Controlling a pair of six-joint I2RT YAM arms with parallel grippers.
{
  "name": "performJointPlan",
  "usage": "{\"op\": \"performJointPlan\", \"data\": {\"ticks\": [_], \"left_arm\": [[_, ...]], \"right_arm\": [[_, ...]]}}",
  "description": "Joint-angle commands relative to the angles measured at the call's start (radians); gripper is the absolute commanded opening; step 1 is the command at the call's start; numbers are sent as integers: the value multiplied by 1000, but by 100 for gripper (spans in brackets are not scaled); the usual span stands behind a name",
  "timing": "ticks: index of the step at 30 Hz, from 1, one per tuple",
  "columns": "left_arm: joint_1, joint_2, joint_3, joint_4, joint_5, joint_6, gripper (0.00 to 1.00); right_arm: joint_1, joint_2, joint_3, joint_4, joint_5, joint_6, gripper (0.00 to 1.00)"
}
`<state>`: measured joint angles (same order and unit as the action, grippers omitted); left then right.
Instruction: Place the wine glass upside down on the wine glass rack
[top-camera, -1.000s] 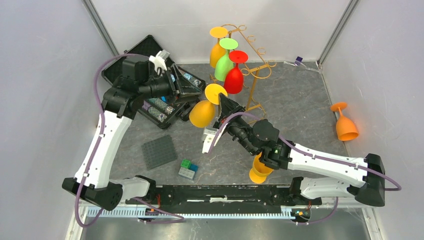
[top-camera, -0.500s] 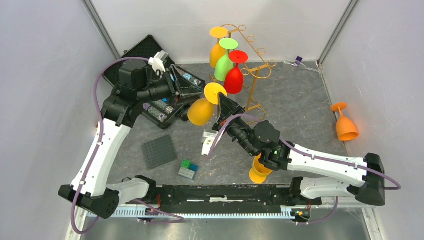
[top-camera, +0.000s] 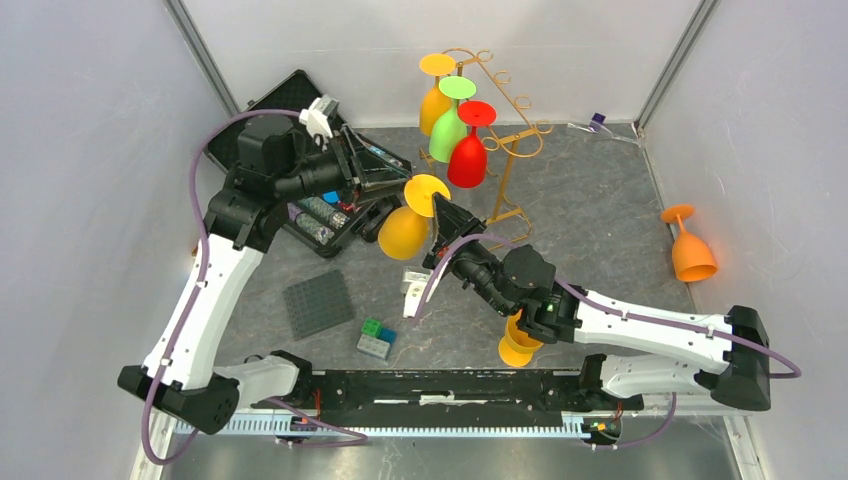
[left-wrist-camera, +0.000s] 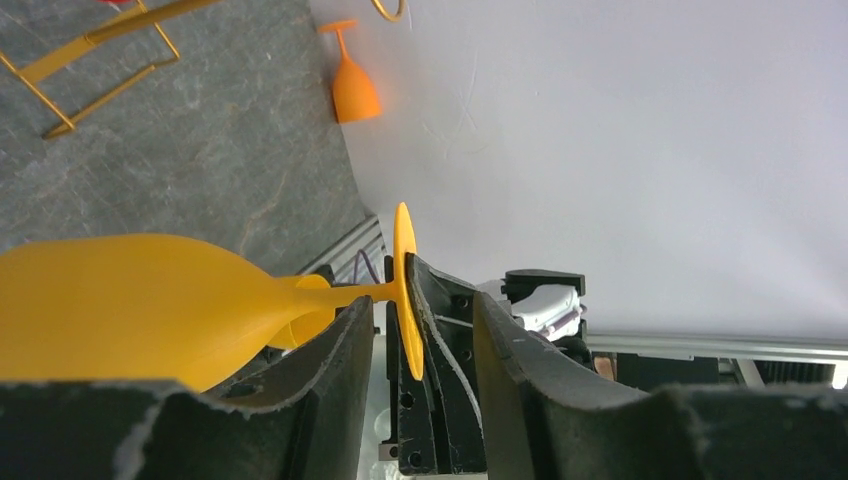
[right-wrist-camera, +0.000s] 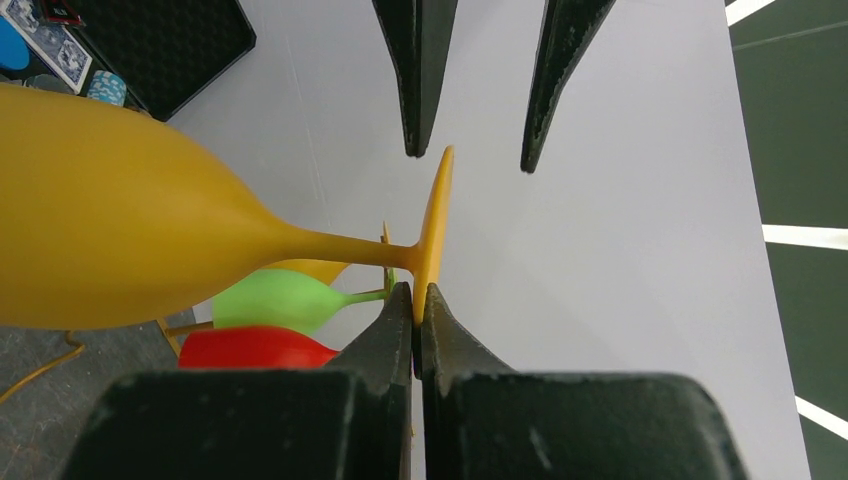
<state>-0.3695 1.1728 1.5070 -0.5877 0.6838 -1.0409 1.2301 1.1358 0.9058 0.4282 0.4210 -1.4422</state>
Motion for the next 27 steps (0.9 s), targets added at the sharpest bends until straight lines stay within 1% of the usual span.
{"op": "performJointPlan", "data": {"ticks": [1, 3, 5, 6, 7, 8, 9, 10, 11, 12, 13, 14, 16, 17, 18, 19, 20, 21, 23, 24, 27], "left_arm": [[-52, 46, 64, -91, 46, 52, 45], [-87, 66, 79, -112, 45, 65, 42], [-115, 77, 85, -111, 32, 67, 34], [-120, 81, 87, -112, 27, 69, 27], [-120, 83, 90, -112, 22, 71, 17], [-120, 82, 91, -112, 13, 75, 10], [-121, 80, 92, -112, 4, 79, 6], [-121, 77, 92, -112, -4, 79, 2], [-120, 76, 93, -112, -11, 80, 2], [-120, 74, 89, -111, -18, 82, 2], [-121, 70, 88, -112, -24, 82, 2], [-121, 68, 84, -112, -31, 84, 2], [-120, 65, 77, -113, -45, 84, 2], [-121, 61, 73, -114, -57, 84, 2], [-120, 58, 69, -114, -68, 84, 2], [-121, 55, 66, -115, -79, 86, 2], [-120, 55, 64, -115, -87, 90, 2], [-121, 53, 66, -121, -102, 93, 2], [-119, 55, 65, -134, -127, 100, 2], [-118, 56, 64, -136, -131, 102, 2], [-119, 66, 64, -136, -135, 102, 2]], "right_arm": [[7, 1, 13, 44, -13, -9, 0], [7, 6, 14, 44, -16, -12, 0], [6, 10, 16, 43, -15, -15, 0], [6, 13, 18, 41, -15, -17, 0], [6, 12, 18, 40, -14, -18, 0], [6, 12, 18, 39, -12, -17, 0], [7, 12, 18, 36, -9, -17, 0], [6, 12, 19, 32, -7, -17, 0], [6, 12, 20, 26, -5, -14, 0], [6, 12, 22, 19, -3, -11, 1], [6, 14, 27, 13, 0, -2, 5], [6, 13, 33, 3, 2, 10, 15], [7, 11, 47, -9, 10, 65, 44], [7, 10, 65, -39, 18, 118, 54], [8, 16, 105, -109, 25, 165, 63], [8, 30, 148, -166, 47, 206, 69], [8, 49, 215, -246, 71, 261, 74], [7, 65, 283, -330, 82, 307, 80], [5, 92, 376, -424, 93, 405, 95], [1, 100, 412, -485, 86, 448, 98], [-17, 133, 548, -633, 35, 591, 98]]}}
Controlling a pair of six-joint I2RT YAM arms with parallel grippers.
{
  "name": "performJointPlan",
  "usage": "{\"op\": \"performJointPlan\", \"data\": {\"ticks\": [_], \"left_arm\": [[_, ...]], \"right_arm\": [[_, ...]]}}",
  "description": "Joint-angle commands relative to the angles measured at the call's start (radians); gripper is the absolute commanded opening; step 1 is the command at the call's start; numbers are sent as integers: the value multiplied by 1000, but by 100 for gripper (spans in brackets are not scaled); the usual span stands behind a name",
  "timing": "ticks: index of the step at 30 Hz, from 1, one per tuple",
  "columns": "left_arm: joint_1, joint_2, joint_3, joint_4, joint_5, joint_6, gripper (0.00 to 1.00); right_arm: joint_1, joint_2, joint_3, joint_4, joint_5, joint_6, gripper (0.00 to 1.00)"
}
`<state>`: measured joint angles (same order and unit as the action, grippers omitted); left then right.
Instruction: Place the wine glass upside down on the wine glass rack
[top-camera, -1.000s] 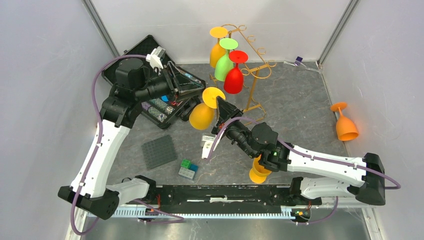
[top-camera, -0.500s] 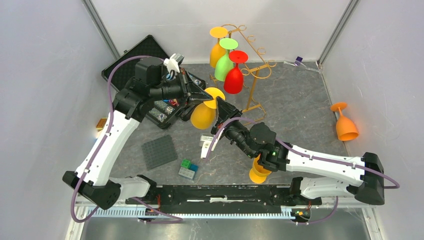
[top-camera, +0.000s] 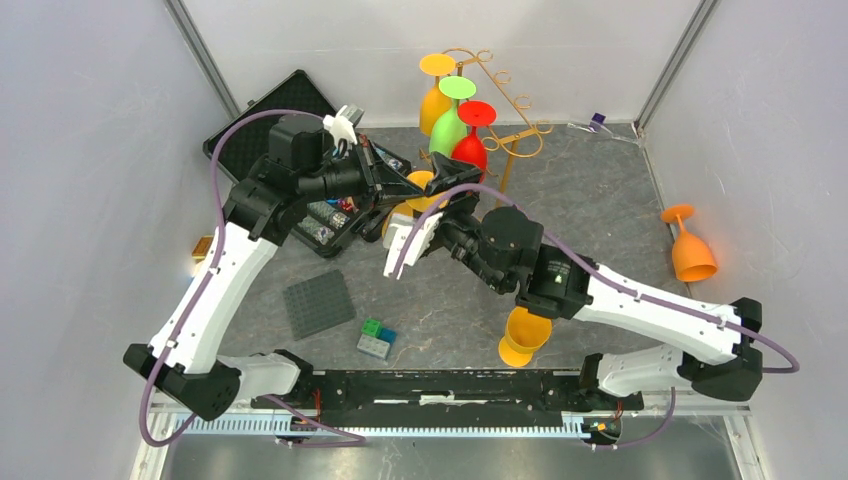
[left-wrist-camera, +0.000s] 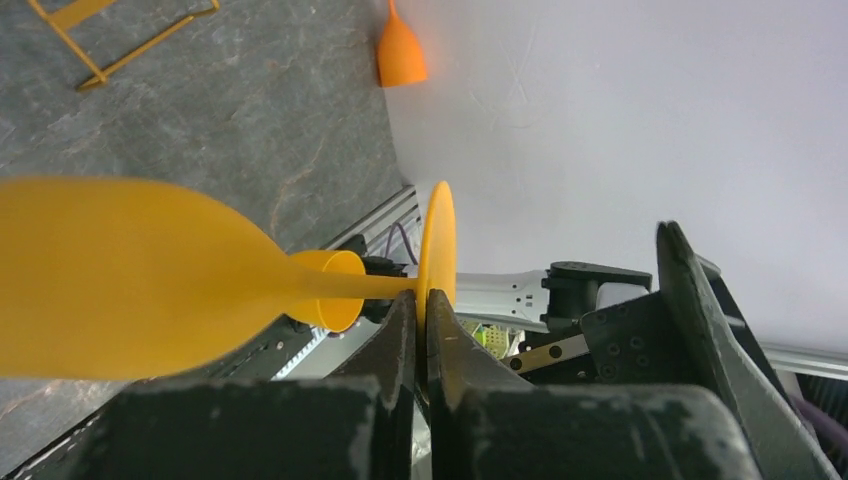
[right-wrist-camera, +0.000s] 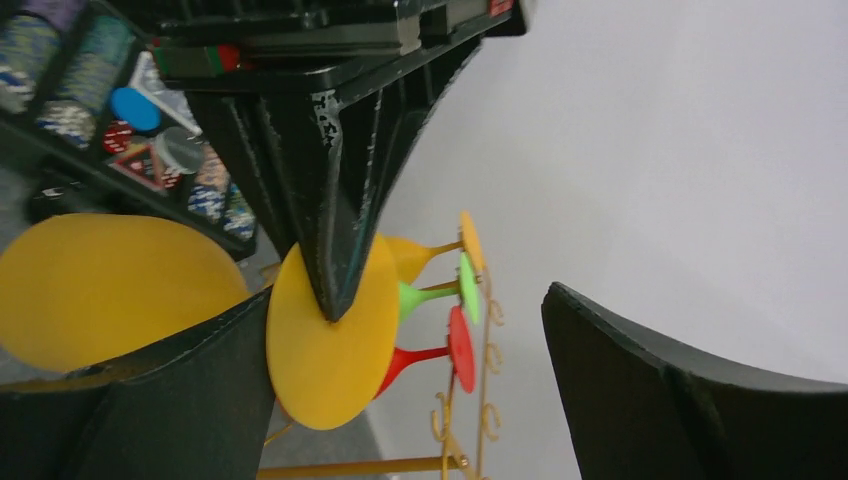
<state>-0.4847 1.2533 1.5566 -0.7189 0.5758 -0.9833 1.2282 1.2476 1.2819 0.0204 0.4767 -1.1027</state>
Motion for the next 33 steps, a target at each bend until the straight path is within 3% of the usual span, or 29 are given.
{"op": "performJointPlan", "data": {"ticks": [1, 9, 18, 27, 33], "left_arm": [[-4, -10, 15, -4, -27, 45, 2], [-3, 25, 10, 94, -17, -4, 2], [-8, 99, -39, 432, 45, -244, 2], [-38, 196, -18, 531, 32, -310, 2], [-47, 262, 21, 529, 18, -302, 2]], "right_arm": [[-28, 35, 223, -275, -50, 294, 98], [-268, 50, 409, -433, -418, 620, 98], [-564, 87, 546, -494, -659, 929, 98], [-861, 57, 484, -433, -876, 1251, 98], [-969, 35, 420, -398, -940, 1376, 98]]}}
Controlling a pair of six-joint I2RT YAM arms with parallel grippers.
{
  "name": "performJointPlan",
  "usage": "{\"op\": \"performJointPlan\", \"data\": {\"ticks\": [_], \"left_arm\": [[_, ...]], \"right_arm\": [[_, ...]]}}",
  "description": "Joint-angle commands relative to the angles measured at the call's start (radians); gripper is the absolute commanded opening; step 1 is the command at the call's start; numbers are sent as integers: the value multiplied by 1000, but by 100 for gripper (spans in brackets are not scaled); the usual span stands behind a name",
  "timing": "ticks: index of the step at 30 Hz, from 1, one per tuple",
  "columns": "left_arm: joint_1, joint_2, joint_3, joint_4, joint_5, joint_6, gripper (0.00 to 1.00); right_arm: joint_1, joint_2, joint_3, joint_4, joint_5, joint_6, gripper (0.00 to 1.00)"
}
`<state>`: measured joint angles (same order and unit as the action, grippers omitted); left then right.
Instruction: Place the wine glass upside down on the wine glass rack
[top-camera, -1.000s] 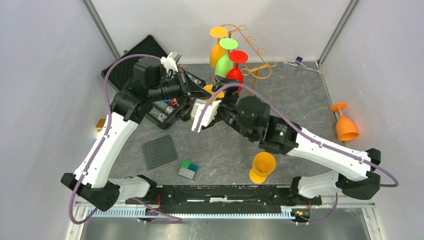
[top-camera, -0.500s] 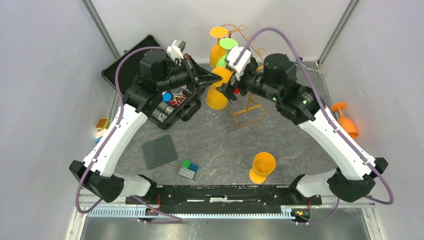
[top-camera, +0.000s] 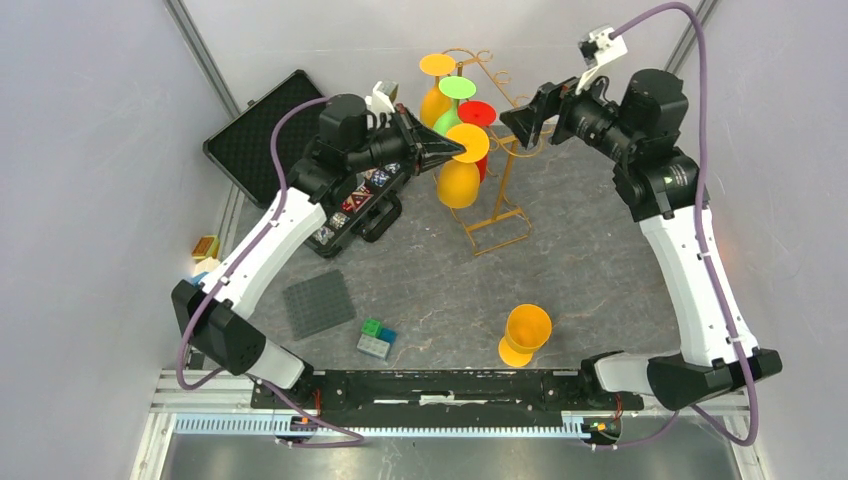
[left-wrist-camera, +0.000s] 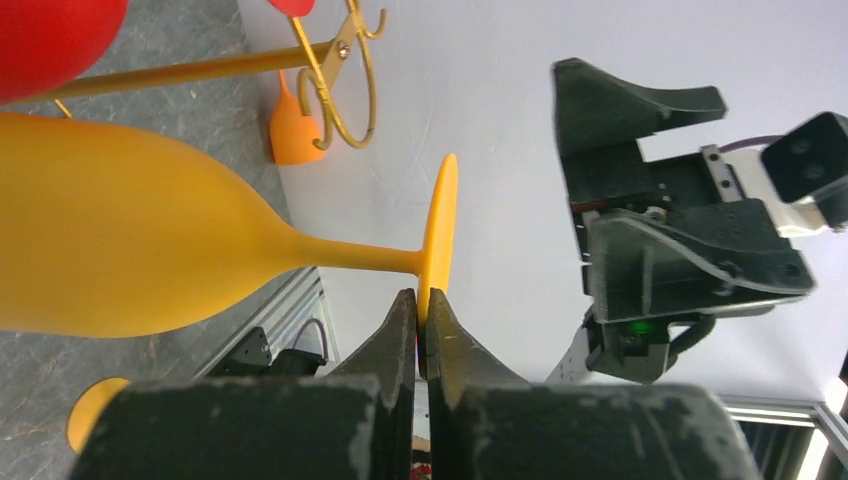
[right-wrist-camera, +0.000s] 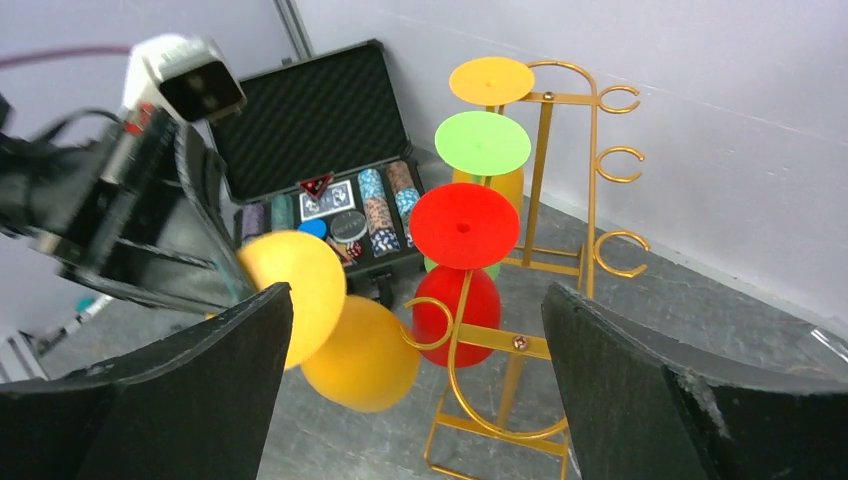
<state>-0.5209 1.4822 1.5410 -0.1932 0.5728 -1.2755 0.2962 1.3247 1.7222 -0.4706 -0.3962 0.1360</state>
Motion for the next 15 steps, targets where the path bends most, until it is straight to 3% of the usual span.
{"op": "performJointPlan", "data": {"ticks": [1, 15], "left_arm": [[-13, 48, 47, 3, 21, -13, 2], [-34, 187, 177, 10, 24, -29, 2]], "right_arm": [[-48, -44, -26, 94, -72, 150, 98], [-95, -54, -63, 113, -115, 191, 98]]}}
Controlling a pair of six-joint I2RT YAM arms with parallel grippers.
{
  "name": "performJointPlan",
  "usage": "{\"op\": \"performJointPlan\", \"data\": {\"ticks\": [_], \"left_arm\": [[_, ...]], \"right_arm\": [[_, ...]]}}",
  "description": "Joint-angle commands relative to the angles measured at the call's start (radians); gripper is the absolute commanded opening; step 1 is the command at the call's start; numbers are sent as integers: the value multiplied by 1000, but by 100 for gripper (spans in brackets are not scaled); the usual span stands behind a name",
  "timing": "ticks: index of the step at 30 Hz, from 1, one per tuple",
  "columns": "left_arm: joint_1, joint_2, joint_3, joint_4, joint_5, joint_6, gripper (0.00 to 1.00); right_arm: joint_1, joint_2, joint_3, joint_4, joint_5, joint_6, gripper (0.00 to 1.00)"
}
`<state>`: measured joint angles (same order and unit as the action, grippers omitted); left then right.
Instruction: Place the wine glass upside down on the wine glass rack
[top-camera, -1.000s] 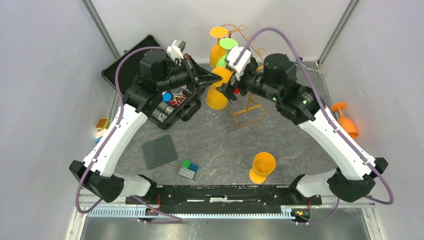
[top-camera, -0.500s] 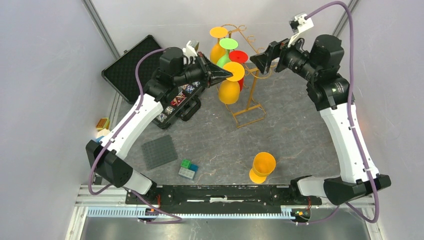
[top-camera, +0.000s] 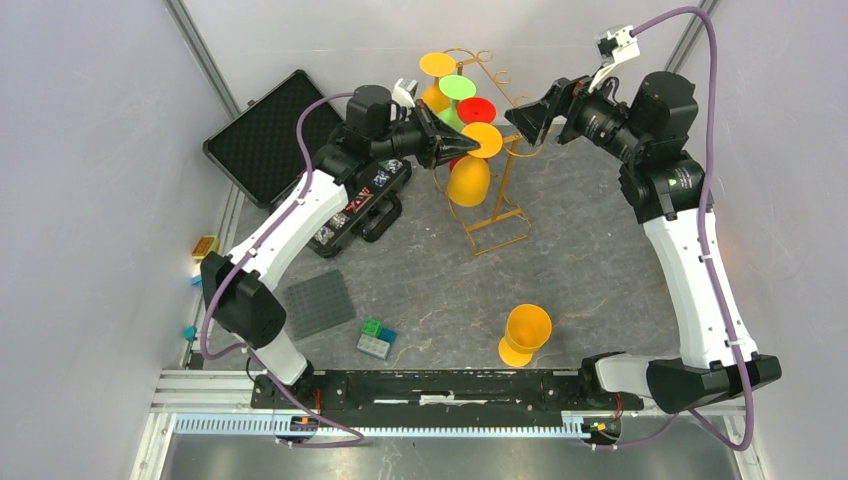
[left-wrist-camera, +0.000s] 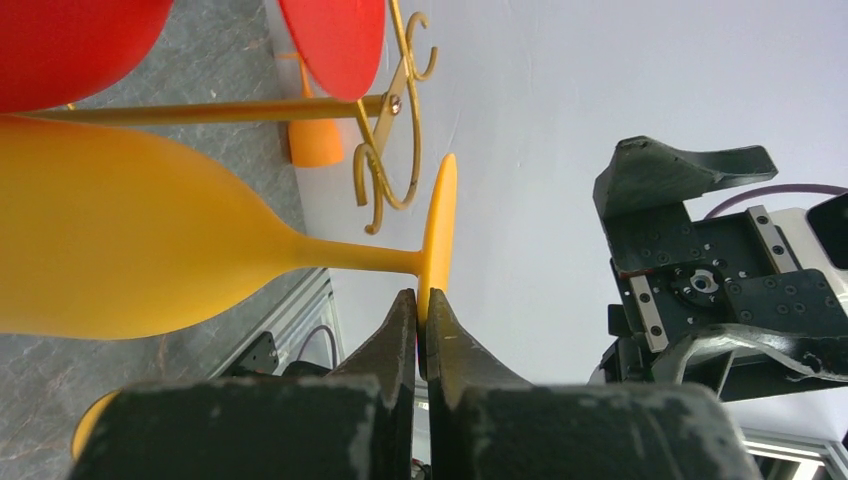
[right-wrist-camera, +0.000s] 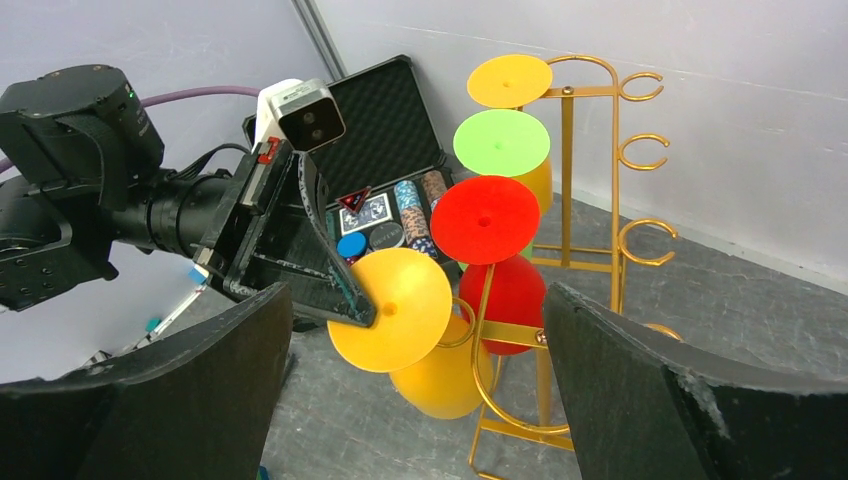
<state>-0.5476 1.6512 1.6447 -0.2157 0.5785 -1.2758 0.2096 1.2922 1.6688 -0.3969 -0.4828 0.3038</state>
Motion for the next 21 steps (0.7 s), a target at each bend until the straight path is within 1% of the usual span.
{"op": "performJointPlan", "data": {"ticks": [1, 6, 21], "left_arm": [[-8, 23, 81, 34, 18, -29, 2], [-11, 50, 102, 35, 16, -35, 2], [-17, 85, 98, 64, 4, -66, 2]], "right_arm": [[-9, -21, -12, 40, -30, 24, 98], [-15, -18, -21, 40, -35, 27, 98], [-19, -22, -50, 40, -46, 32, 98]]}}
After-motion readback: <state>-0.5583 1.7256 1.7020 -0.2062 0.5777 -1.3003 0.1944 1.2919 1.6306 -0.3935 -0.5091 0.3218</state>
